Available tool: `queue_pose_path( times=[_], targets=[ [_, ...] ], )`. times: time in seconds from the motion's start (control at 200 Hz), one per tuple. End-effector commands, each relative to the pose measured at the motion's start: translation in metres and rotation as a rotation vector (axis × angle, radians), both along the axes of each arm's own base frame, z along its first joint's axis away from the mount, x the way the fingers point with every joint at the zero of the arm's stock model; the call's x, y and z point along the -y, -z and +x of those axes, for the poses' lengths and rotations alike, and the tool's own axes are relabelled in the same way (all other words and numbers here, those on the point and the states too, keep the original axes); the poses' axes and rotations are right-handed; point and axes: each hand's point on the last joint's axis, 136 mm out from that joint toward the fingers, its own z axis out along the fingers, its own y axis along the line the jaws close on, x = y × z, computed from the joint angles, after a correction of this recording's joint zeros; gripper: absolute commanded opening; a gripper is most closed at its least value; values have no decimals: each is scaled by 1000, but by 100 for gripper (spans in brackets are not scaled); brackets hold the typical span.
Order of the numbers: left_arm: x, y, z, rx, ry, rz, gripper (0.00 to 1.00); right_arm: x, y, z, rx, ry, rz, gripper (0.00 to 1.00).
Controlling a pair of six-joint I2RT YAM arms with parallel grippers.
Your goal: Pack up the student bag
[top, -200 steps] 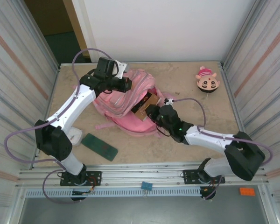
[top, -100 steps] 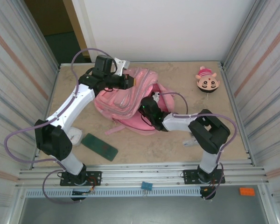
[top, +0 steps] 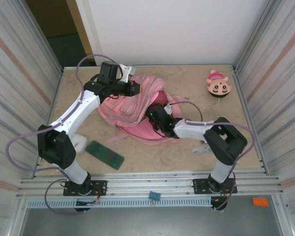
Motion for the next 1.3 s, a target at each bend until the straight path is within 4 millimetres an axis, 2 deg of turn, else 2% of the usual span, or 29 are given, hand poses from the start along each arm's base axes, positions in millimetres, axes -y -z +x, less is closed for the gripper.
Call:
queue_pose_path(
  times=[0.0, 0.165, 0.286, 0.351, 0.511, 0.621, 0.727, 0.787, 0.852, 0.912, 0.977, 1.022, 1.067, 1.163, 1.223, 1.293],
  targets=[
    [-13, -43, 7, 170, -26, -17, 0, 34, -15, -22, -5, -21, -118, 81],
    [-14, -25, 5, 142, -25, 4, 0, 76, -47, -55, 23, -109, -299, 83],
    [-8, 1, -1, 130, -7, 60, 0, 100, -66, -67, 24, -114, -299, 83],
    [-2, 19, -8, 141, 20, 120, 0, 108, -80, -72, 81, -146, -336, 82],
    [25, 81, -34, 117, 120, 254, 0, 118, -106, -75, 205, -232, -422, 80],
    [49, 134, -61, 42, 212, 329, 0, 110, -118, -78, 293, -366, -486, 81],
    [69, 184, -88, -4, 295, 426, 0, 103, -123, -81, 363, -479, -544, 81],
    [77, 198, -96, -22, 321, 435, 0, 102, -121, -82, 380, -514, -577, 81],
    [83, 195, -97, -31, 329, 403, 4, 103, -120, -82, 393, -541, -609, 82],
    [83, 180, -90, -12, 299, 385, 12, 104, -120, -82, 399, -563, -632, 82],
    [77, 159, -79, 8, 250, 353, 27, 100, -122, -83, 440, -633, -662, 82],
    [70, 139, -72, 13, 212, 309, 42, 91, -125, -88, 499, -724, -694, 83],
    [60, 119, -66, 17, 175, 263, 52, 82, -127, -96, 566, -842, -732, 86],
    [30, 83, -55, 46, 84, 193, 64, 65, -124, -118, 686, -1110, -854, 88],
    [7, 68, -52, 57, 23, 164, 68, 57, -110, -130, 726, -1295, -955, 88],
    [-22, 61, -52, 50, -42, 136, 71, 52, -88, -142, 754, -1508, -1075, 89]
  ],
)
